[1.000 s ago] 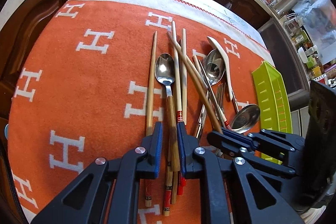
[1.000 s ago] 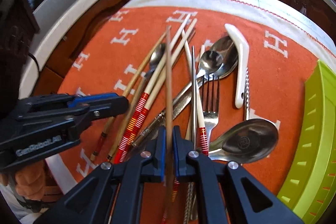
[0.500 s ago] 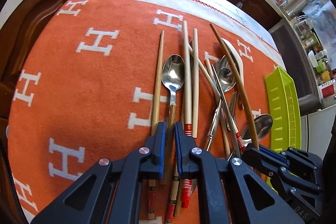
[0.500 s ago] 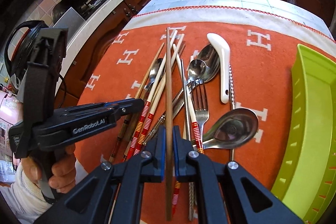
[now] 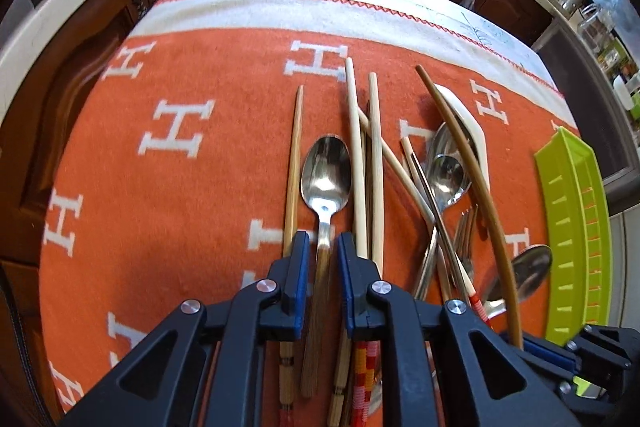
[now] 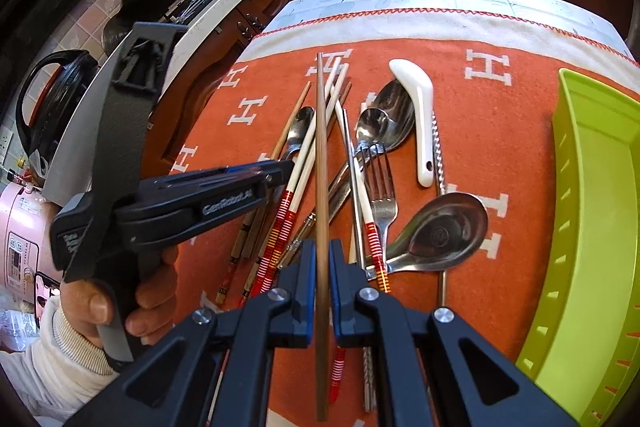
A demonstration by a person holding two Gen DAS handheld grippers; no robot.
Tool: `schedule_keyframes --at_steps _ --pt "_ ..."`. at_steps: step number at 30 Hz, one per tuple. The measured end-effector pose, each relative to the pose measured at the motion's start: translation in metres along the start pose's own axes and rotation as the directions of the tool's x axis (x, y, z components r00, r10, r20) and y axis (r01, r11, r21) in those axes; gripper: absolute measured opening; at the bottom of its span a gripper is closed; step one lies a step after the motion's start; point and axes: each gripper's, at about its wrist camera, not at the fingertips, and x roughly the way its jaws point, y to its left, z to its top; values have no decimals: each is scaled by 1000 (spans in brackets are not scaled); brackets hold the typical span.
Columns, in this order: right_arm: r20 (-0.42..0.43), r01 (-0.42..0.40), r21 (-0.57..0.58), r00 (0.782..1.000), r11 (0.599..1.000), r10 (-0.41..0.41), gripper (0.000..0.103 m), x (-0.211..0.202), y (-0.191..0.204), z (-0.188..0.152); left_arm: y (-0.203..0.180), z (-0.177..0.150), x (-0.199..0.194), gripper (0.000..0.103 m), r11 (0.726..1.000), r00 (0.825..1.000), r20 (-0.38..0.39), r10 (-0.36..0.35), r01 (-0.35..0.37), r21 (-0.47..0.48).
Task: Organize utensils
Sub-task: 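Grasp a metal spoon with the left tool while the right tool grasps a wooden chopstick, then carry spoon and chopstick into the green tray and open both tools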
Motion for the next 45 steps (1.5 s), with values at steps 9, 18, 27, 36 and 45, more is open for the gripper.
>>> schedule_keyframes --at_steps 9,18,27,36,45 --pt "42 -45 36 998 998 43 6 -27 -10 -9 -1 -8 -8 3 999 998 35 54 -54 -2" --pt "79 -64 65 995 996 59 6 -62 -19 -24 -4 -34 -67 3 1000 997 80 -13 11 14" --pt "144 -78 131 988 988 59 6 -97 -42 -43 -37 -57 -120 4 977 977 72 -203 196 88" --pt "187 -3 228 982 974 -41 6 -125 -84 -62 -107 -56 -127 4 917 924 -29 -381 381 118" --pt "132 124 339 975 933 -178 6 -121 -132 -71 -189 -51 -92 4 924 940 -88 -329 340 176"
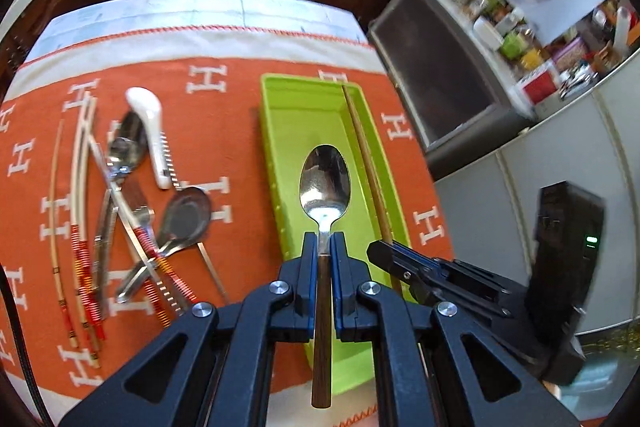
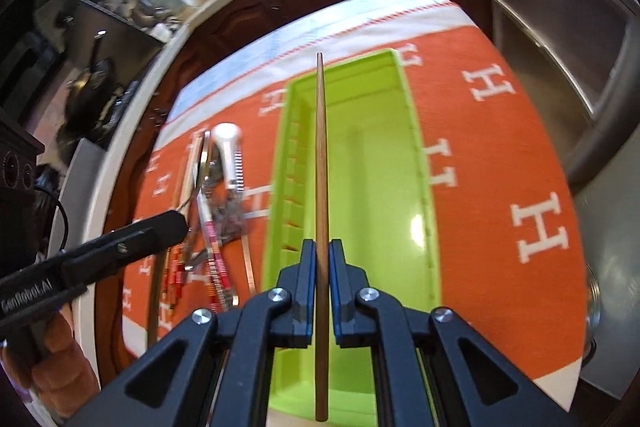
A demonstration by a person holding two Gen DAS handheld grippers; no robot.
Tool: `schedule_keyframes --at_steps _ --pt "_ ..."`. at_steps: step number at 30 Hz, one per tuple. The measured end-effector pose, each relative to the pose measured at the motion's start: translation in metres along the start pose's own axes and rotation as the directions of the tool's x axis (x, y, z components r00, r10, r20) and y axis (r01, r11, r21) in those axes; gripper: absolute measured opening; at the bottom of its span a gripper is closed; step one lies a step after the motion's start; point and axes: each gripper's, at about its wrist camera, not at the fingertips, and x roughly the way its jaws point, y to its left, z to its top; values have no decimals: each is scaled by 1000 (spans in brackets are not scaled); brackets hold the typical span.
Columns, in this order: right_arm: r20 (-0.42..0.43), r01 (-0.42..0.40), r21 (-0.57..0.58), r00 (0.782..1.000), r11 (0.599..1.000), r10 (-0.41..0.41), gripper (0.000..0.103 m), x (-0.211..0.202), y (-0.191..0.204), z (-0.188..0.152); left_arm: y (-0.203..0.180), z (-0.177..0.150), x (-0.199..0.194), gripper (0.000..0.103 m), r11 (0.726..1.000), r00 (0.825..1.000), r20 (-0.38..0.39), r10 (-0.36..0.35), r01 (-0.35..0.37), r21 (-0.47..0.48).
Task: Organize utensils
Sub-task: 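Carry spoon and chopstick into the green tray and open both tools, then withdraw both open tools from the tray back over the pile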
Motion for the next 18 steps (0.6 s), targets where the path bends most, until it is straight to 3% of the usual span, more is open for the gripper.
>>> schedule_keyframes --at_steps 4,7,9,11,13,16,18 --pt "-17 84 -10 996 996 -84 7 9 -6 -2 -12 -4 34 4 998 997 -47 55 -54 23" --pt "-41 108 -17 993 994 -108 9 11 -10 -5 -21 -12 40 7 990 992 -35 121 -118 71" --pt "-45 111 -23 993 994 -112 12 10 -10 -7 -25 -16 35 18 988 992 -6 128 -126 92" --pt "-38 121 -37 992 992 -123 13 6 -7 -11 -28 -21 22 46 981 986 54 157 -162 107" --pt "-27 130 -41 991 991 -131 13 -1 -2 -14 -30 -24 6 59 971 975 114 191 -204 124" --pt "-15 123 -37 992 992 -124 13 -8 2 -16 -28 -28 -13 62 957 956 184 229 -256 137" --pt "-6 126 -42 992 991 -126 13 -11 7 -18 -18 -29 -20 63 961 957 175 230 -252 114"
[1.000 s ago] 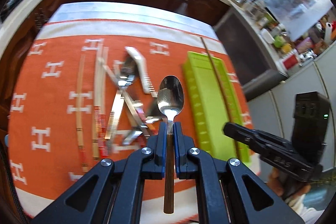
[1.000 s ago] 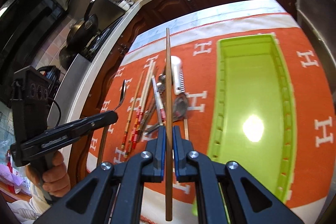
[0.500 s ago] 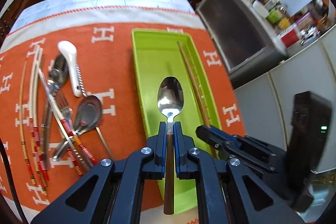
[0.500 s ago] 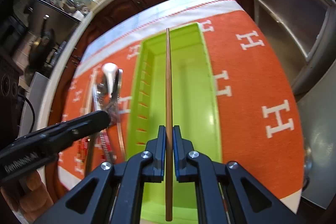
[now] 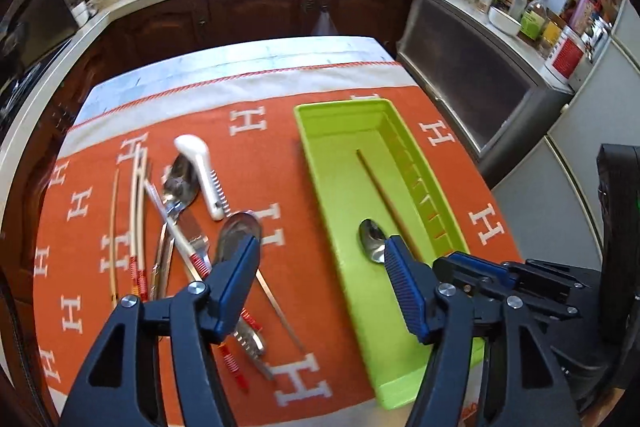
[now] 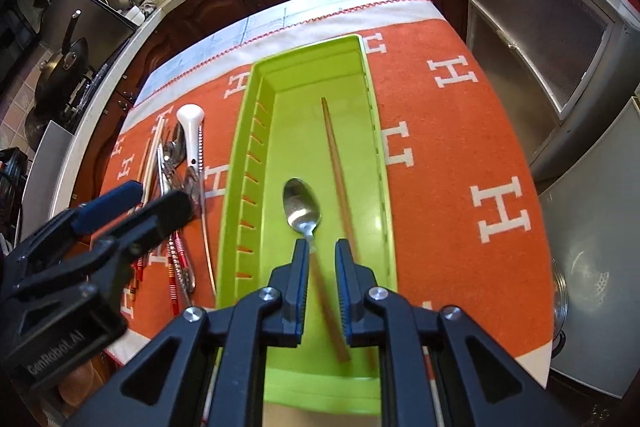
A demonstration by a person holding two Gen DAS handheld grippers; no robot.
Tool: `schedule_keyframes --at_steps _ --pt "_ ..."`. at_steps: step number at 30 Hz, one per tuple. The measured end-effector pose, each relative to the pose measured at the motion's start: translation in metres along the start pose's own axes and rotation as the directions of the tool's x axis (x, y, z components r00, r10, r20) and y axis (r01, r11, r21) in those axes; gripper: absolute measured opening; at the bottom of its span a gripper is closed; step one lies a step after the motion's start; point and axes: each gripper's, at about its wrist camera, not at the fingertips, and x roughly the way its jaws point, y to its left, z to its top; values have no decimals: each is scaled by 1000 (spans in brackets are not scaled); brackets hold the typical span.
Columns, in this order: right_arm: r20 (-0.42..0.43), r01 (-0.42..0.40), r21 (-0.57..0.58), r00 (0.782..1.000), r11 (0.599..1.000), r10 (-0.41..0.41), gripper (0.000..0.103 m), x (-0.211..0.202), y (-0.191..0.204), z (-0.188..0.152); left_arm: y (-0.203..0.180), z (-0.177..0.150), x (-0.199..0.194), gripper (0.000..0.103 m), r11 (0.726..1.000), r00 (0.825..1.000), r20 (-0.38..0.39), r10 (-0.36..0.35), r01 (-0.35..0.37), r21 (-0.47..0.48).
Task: Organize utensils
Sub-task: 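Withdraw both open tools from the tray back over the pile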
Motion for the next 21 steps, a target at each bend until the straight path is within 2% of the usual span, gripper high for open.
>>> schedule_keyframes --at_steps 4,8,12,19,21 --pt "10 -8 -6 1000 1000 8 13 -6 8 -1 21 -4 3 63 999 998 -70 -4 1 -48" --pt "18 -9 -13 1000 1000 9 13 -10 18 -2 47 -13 3 67 994 994 -107 -12 0 -113" --pt "26 -13 -27 1000 1000 13 13 -12 28 -2 64 -25 -4 75 990 996 -90 21 -33 -138" --pt "30 -22 -65 999 998 24 13 -12 50 -2 86 -30 -20 79 984 998 -47 42 -49 -171" --pt "29 -22 -79 999 997 25 13 -12 58 -1 93 -30 -24 84 982 998 -33 51 -56 -180"
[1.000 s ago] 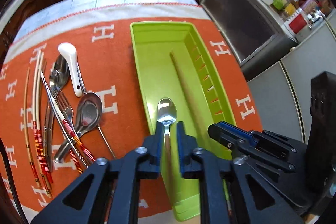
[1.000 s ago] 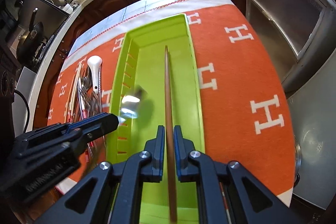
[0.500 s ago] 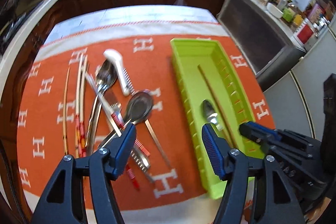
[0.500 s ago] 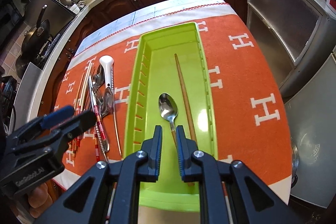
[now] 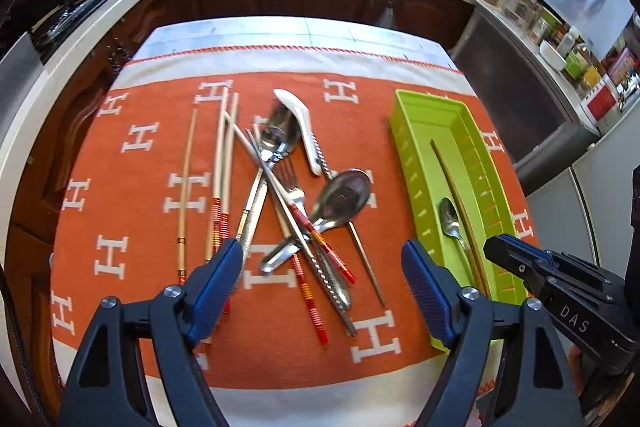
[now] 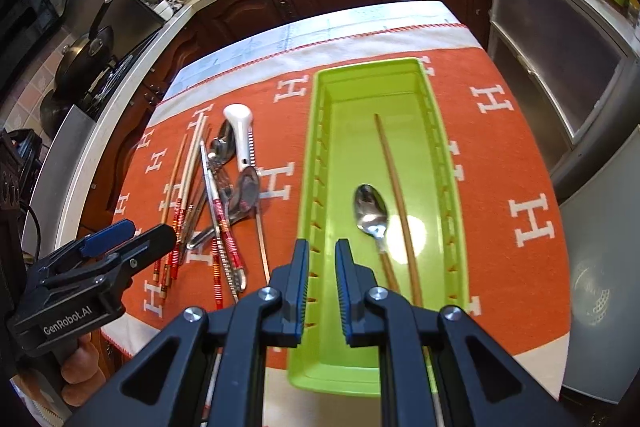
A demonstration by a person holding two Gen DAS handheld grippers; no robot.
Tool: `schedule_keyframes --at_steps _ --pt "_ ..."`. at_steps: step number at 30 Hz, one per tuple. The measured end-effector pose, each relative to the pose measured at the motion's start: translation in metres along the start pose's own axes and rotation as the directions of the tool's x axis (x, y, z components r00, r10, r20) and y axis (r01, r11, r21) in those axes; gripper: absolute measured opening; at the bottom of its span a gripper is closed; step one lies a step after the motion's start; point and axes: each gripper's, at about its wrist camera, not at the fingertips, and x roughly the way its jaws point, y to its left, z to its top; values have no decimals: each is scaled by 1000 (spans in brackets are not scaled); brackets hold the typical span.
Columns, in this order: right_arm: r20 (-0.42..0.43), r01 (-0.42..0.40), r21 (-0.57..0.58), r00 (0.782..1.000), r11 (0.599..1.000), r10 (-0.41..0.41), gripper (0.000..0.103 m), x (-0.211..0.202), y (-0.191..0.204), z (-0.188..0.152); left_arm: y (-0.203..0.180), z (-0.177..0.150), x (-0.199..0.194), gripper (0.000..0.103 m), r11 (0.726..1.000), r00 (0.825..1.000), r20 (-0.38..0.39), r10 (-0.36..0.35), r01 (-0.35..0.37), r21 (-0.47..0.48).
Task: Organize utensils
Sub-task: 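Withdraw both open tools from the tray back over the pile, then grasp a wooden chopstick with the left tool while the right tool grasps another chopstick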
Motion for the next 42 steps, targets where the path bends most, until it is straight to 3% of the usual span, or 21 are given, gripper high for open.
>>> schedule_keyframes --at_steps 7,12,23,34,36,42 --pt "4 -6 -54 1000 999 6 13 3 27 3 23 2 -3 92 999 1000 0 13 -13 -53" --pt "4 -12 -84 1000 996 12 13 8 43 7 35 2 0 92 993 995 -6 97 -97 -65" --pt "1 -60 -155 998 986 61 13 24 78 21 70 4 18 92 982 987 -23 158 -160 -99" --pt "-7 -87 -225 996 971 88 13 56 111 39 137 7 50 73 972 995 -78 64 -80 -220" --pt "-16 -95 -223 995 970 94 13 63 113 42 141 9 58 59 975 995 -92 45 -64 -214" --pt "-44 -128 -231 992 964 121 13 81 120 44 142 14 78 41 981 992 -124 24 -47 -187"
